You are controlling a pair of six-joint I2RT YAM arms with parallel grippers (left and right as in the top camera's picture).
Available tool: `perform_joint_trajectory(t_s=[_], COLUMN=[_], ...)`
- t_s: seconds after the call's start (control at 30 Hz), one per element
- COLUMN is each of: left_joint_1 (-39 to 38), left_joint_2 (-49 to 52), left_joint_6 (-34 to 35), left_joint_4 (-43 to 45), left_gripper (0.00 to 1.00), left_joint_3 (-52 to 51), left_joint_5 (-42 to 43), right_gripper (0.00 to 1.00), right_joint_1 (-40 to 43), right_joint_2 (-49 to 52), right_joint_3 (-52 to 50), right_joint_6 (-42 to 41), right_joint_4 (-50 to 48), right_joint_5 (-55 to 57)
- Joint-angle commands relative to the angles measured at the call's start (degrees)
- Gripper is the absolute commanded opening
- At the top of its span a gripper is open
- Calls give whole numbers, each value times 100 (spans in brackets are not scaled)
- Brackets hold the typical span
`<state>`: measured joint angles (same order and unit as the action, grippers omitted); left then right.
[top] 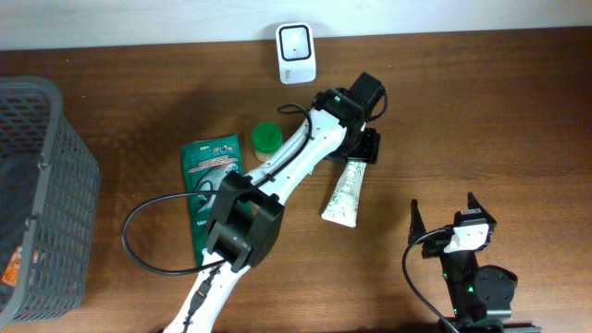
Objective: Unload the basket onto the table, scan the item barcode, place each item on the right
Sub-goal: 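Set the gold-capped tube upright-down on the table right of the packet, then move the left gripper back into the basket toward the Kleenex pack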
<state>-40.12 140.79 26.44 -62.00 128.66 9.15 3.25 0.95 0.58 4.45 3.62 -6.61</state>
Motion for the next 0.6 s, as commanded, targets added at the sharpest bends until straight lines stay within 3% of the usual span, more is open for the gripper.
perform_joint_trajectory(t_s=[0.0, 0.17, 0.2, 0.57], left_joint_1=[254, 723, 887, 3209], left_joint_2=[-396, -1071, -1270, -2614], left_joint_6=[-605, -990, -1056, -1071], left_joint_4=[-214, -813, -986, -2149], left_gripper=[69, 81, 99, 100], left_joint_3=[629, 1486, 1683, 1954], left_joint_5=[-48, -538, -669, -1051], right_gripper=[98, 98, 98, 98], right_joint_1=[15, 15, 15, 15], right_joint_2=[-26, -26, -26, -26], right_joint_3=[-26, -26, -26, -26], right_joint_6=[-68, -68, -68, -68], right_joint_4=[26, 26, 26, 26], right_joint_5=[-70, -70, -70, -70])
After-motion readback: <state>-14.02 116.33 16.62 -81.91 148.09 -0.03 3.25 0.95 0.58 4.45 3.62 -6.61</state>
